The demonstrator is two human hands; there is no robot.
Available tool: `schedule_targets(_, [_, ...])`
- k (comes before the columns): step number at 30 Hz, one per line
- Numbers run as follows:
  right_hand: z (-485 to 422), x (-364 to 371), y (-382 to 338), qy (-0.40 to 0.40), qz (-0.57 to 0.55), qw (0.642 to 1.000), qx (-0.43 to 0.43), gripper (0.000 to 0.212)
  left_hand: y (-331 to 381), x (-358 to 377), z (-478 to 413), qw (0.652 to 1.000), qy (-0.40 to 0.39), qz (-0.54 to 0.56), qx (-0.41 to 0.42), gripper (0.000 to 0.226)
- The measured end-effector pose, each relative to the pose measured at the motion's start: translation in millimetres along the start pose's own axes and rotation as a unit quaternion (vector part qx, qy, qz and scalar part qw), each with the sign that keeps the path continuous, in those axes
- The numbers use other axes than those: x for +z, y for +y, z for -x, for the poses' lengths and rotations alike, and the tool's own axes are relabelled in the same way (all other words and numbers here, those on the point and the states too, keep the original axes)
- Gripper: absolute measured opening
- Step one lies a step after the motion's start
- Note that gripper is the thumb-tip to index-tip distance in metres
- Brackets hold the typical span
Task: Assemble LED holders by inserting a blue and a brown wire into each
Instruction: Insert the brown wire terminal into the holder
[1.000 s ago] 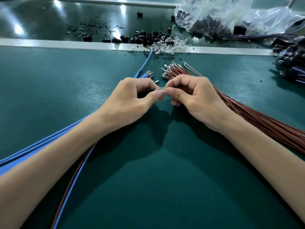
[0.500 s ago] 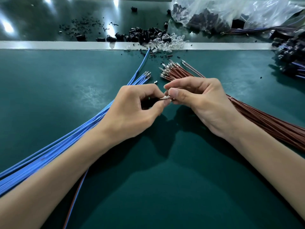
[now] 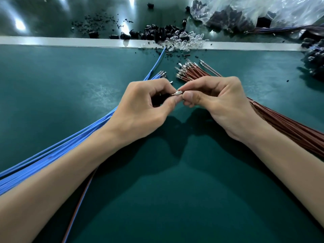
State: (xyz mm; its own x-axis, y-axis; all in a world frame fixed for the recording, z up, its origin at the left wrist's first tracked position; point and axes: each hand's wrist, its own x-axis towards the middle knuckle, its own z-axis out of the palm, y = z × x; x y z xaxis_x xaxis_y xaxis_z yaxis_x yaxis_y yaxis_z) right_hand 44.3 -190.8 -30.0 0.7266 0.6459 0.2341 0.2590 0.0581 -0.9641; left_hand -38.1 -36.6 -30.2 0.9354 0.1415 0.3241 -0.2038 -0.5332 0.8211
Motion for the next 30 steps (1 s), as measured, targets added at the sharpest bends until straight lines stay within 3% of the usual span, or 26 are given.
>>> schedule_targets(12, [2.0,7.2,-1.4,0.059,0.139,0.982,-0.114,0.011,5.2,0.3,0.8,0.999,0.007,0.033,-0.013,0.017])
schedule_targets(17, [1.3,9.3,-3.3,0.060,0.161,0.981,-0.092,0.011,3.1,0.7,2.5,1.000,0.027,0.016,0.004,0.018])
schedule_targets(24, [0.1,7.5,-4.0,0.044,0.127,0.988,-0.069,0.012,3.3,2.8,2.7,0.997,0.055,-0.035,0.029,0.015])
schedule_targets(30, [0.3,6.2,-3.6,0.002,0.025,0.999,-0.037,0.016,0.7,1.5,0.7,0.998,0.063,-0.011,0.003,0.015])
